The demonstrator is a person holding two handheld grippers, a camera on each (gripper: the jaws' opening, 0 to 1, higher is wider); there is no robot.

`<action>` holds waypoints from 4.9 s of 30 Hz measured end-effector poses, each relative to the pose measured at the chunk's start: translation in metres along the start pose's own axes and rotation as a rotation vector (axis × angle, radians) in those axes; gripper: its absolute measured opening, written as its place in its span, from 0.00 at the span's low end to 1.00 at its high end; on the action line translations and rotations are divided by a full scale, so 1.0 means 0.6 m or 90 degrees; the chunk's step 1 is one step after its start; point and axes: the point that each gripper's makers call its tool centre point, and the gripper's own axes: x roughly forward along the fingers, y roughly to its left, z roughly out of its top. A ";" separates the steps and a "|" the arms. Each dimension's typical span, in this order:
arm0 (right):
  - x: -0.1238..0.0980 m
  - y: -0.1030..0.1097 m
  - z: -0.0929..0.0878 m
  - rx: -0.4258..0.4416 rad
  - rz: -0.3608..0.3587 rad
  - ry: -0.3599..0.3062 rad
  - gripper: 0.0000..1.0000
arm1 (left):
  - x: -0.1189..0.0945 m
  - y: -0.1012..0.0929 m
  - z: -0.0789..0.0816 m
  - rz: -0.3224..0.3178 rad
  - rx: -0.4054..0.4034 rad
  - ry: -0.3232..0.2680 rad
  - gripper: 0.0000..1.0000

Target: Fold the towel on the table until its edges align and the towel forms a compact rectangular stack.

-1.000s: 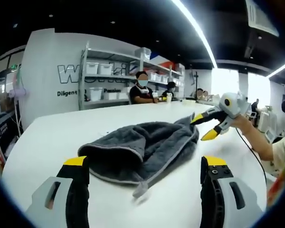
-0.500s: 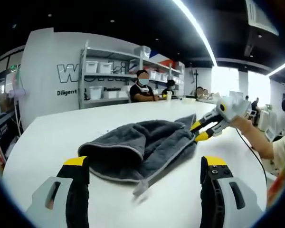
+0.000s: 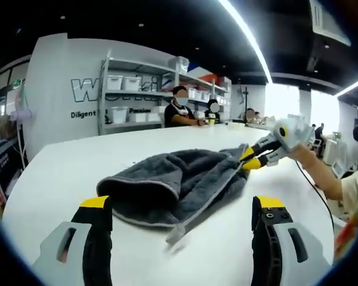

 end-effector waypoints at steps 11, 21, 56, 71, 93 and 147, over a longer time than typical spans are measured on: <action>-0.024 -0.039 0.060 -0.032 -0.076 -0.089 0.04 | 0.000 -0.009 -0.008 -0.001 0.001 0.009 0.95; -0.046 -0.083 0.103 -0.086 -0.171 -0.150 0.03 | -0.002 -0.011 -0.010 -0.001 0.001 0.011 0.95; -0.232 -0.182 0.189 -0.047 -0.444 -0.365 0.04 | -0.003 -0.002 -0.006 -0.003 -0.002 0.014 0.95; -0.298 -0.192 0.214 -0.072 -0.515 -0.424 0.03 | -0.005 -0.007 -0.011 -0.003 -0.003 0.016 0.95; -0.297 -0.288 0.083 0.117 -0.583 -0.299 0.04 | -0.003 -0.009 -0.013 -0.005 -0.005 0.017 0.95; -0.195 -0.271 -0.225 0.427 -0.418 0.067 0.85 | 0.002 -0.011 -0.020 -0.015 -0.003 0.032 0.95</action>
